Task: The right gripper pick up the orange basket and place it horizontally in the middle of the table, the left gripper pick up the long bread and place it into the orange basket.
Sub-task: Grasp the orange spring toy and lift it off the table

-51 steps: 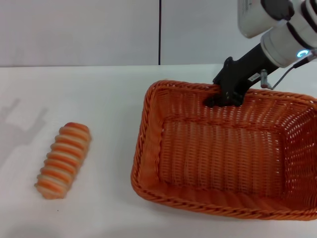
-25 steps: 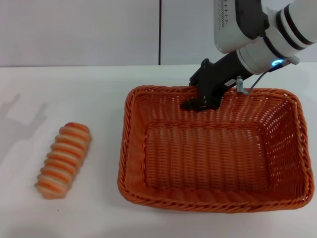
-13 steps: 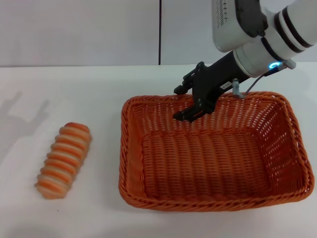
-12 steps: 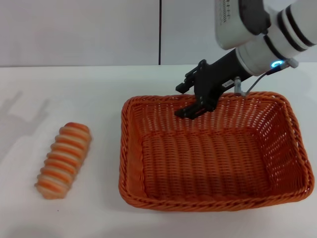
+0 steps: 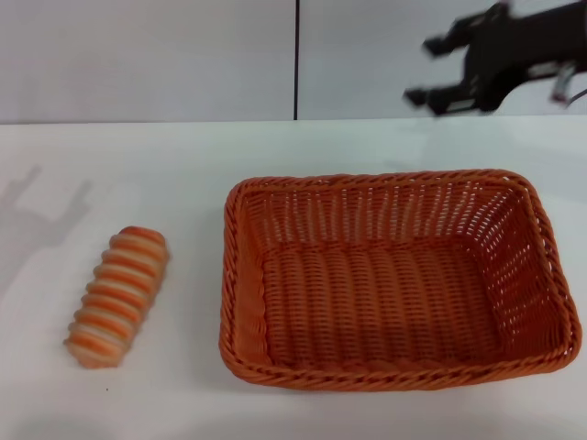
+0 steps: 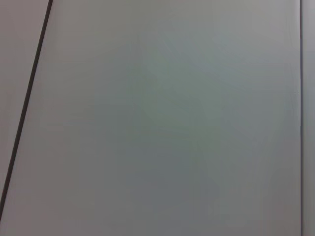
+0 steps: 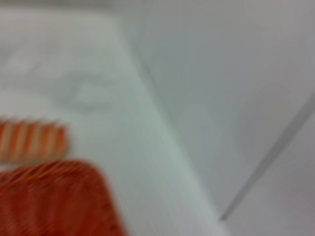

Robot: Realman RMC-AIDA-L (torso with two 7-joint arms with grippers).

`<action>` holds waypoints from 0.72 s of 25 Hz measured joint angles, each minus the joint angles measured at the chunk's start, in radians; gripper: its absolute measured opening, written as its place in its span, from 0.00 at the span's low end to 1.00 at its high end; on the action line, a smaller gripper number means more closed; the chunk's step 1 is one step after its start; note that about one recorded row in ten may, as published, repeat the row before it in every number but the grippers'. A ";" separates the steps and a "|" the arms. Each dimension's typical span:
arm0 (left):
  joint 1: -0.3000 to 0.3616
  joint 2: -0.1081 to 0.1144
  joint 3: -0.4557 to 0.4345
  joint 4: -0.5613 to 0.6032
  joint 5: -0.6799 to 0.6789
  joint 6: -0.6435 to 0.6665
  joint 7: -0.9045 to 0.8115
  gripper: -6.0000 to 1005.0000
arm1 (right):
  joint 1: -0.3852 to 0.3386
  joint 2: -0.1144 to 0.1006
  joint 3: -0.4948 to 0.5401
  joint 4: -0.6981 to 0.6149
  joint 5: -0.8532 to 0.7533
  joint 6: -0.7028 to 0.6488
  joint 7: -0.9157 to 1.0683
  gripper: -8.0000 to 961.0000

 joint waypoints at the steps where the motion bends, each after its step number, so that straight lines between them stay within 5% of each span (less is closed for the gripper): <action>1: -0.005 0.000 0.000 0.004 0.000 -0.007 0.000 0.80 | -0.090 0.002 0.045 -0.094 0.100 0.013 0.006 0.66; 8: -0.026 0.002 -0.002 0.027 0.001 -0.022 -0.029 0.80 | -0.328 0.007 0.158 -0.102 0.552 0.049 -0.107 0.66; 9: -0.029 0.003 -0.001 0.040 0.003 -0.026 -0.042 0.80 | -0.399 0.008 0.163 -0.039 0.720 0.048 -0.207 0.66; 14: -0.037 0.001 0.011 0.134 0.007 -0.081 -0.131 0.80 | -0.520 0.008 0.144 0.212 1.110 -0.037 -0.501 0.66; 18: -0.038 0.002 0.045 0.198 0.010 -0.125 -0.191 0.80 | -0.545 0.008 0.150 0.387 1.268 -0.140 -0.656 0.66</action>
